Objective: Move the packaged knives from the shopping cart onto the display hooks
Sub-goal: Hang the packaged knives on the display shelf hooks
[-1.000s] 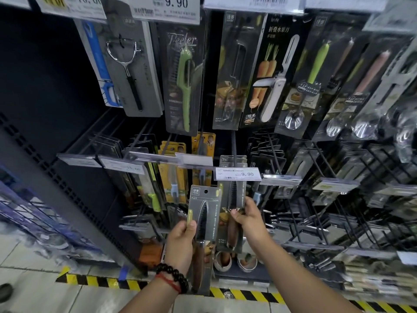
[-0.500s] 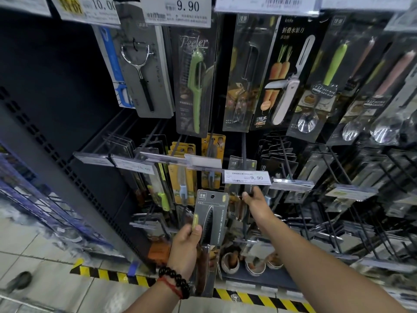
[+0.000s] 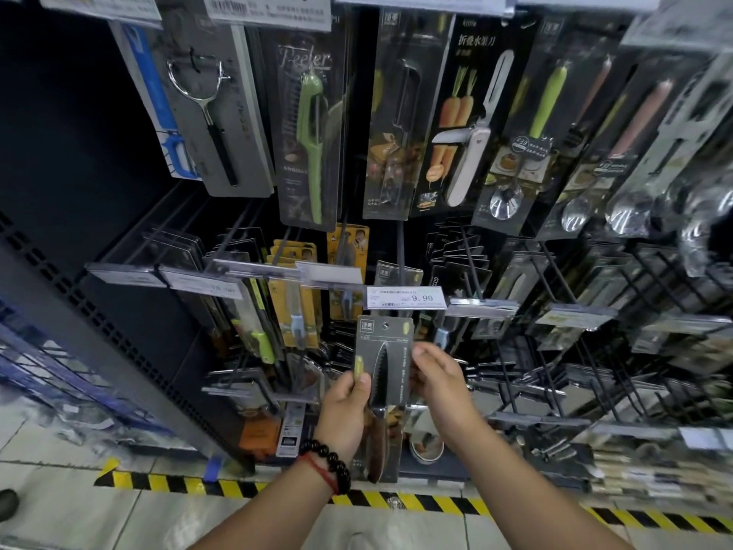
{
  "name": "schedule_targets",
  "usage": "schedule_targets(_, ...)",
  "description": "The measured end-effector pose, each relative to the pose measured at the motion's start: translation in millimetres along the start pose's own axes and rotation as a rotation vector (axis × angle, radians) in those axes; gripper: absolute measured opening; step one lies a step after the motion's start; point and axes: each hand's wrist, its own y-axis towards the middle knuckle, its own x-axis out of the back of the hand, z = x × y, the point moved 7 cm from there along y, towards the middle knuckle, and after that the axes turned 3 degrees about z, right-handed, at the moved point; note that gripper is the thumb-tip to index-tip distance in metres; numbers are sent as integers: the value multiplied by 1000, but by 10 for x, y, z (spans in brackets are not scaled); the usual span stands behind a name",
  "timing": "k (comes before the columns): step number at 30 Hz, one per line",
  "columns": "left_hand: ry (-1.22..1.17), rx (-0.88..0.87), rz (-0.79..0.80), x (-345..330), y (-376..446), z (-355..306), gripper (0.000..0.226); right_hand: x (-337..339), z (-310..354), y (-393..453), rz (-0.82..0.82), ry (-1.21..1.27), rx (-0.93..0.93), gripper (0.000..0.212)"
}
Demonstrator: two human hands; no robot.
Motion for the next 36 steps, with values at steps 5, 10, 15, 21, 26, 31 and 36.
schedule_targets(5, 61, -38, 0, -53, -14, -79, 35, -44, 133, -47, 9, -44, 67, 30)
schedule_targets(10, 184, -155, -126, 122, -53, -340, 11, -5, 202, 20, -30, -136, 94, 20)
schedule_targets(15, 578, -675, -379, 416, -196, -1155, 50, 5, 289, 176, -85, -119, 97, 20)
schedule_targets(21, 1095, -772, -481, 514, 118, -1471, 65, -21, 433, 283, -148, -87, 148, 17)
schedule_targets(26, 1186, -749, -507, 589, 300, -1498, 53, -25, 425, 355, -177, -54, 136, 17)
schedule_targets(31, 1186, -806, -571, 576, 244, -1513, 47, -35, 385, 379, -186, -47, 144, 15)
schedule_targets(36, 1185, -811, -572, 579, 228, -1509, 46, -35, 389, 427, -227, -66, 140, 22)
